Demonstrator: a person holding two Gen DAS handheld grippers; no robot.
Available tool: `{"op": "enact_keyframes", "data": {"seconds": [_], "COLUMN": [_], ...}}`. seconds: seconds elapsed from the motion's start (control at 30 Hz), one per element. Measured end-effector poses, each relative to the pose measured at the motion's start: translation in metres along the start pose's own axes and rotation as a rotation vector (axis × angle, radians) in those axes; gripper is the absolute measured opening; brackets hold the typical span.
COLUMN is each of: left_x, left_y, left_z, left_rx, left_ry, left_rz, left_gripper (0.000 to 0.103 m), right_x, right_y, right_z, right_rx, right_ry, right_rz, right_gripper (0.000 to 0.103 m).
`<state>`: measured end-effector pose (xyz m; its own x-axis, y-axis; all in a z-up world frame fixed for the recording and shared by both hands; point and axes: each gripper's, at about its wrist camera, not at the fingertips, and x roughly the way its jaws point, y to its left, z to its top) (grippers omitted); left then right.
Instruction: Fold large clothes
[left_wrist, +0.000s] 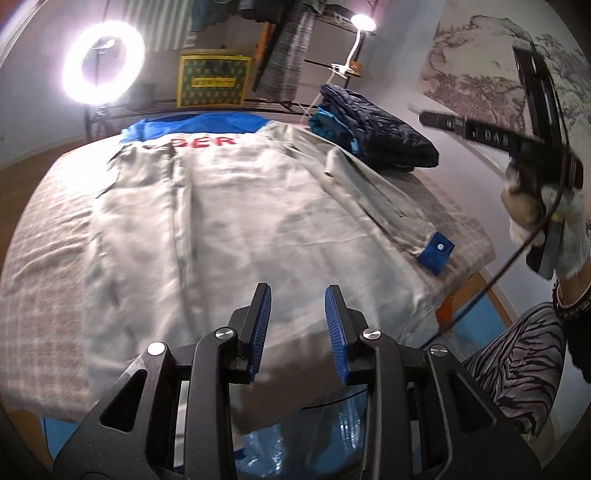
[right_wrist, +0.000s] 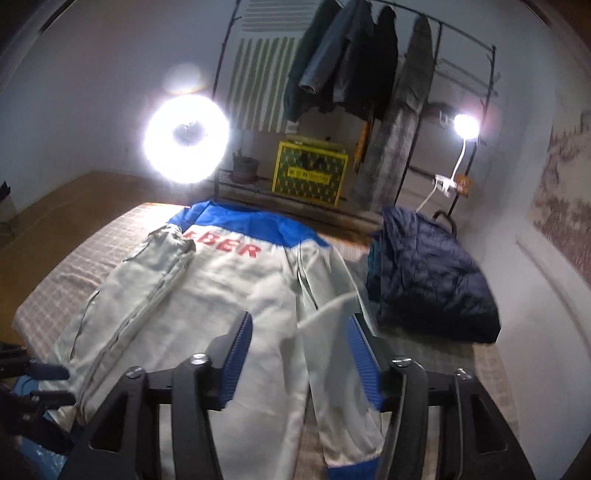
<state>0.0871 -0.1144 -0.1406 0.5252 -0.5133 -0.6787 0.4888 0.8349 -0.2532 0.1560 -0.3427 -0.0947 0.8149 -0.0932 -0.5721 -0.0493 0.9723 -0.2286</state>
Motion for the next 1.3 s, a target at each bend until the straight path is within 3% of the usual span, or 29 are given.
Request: {"op": "enact_keyframes", "data": {"seconds": [0.27, 0.4, 0.63, 0.83, 0.9, 0.97, 1.03, 1.13, 1.3], "left_x": [0.046, 0.076, 0.099, 0.107, 0.106, 0.105, 0.103, 0.098, 0.087], "left_y": [-0.034, -0.05, -0.061, -0.051, -0.049, -0.046, -0.043, -0.037, -0.023], "left_z": [0.013, 0.011, 0.008, 0.011, 0.014, 0.016, 0.017, 0.018, 0.023], "left_rx": [0.027, 0.035, 0.046, -0.004, -0.009, -0.012, -0.018, -0.03, -0.058], "left_ry": [0.053, 0.103, 0.144, 0.154, 0.146, 0.141, 0.133, 0.122, 0.094], "left_rz": [-0.079, -0.114, -0.127, -0.126, -0.121, -0.118, -0.114, -0.105, -0.092], "left_gripper": [0.03, 0.03, 0.03, 0.03, 0.03, 0.03, 0.03, 0.03, 0.03], "right_x": [0.019, 0.029, 0.071, 0.104, 0.113, 0.119, 0.12, 0.115, 0.077], "right_y": [-0.078, -0.116, -0.17, -0.176, -0.177, -0.178, -0.178, -0.178, -0.18], "right_z": [-0.051, -0.078, -0.139, -0.169, -0.176, -0.177, -0.173, -0.164, -0.13], "right_rx": [0.158, 0.229, 0.357, 0.339, 0.357, 0.379, 0.393, 0.41, 0.38], "right_ry": [0.055, 0.062, 0.235, 0.367, 0.404, 0.421, 0.425, 0.403, 0.28], "right_rz": [0.019, 0.021, 0.039, 0.022, 0.05, 0.081, 0.105, 0.118, 0.05], "right_gripper": [0.058, 0.071, 0.075, 0.073, 0.066, 0.049, 0.021, 0.012, 0.01]}}
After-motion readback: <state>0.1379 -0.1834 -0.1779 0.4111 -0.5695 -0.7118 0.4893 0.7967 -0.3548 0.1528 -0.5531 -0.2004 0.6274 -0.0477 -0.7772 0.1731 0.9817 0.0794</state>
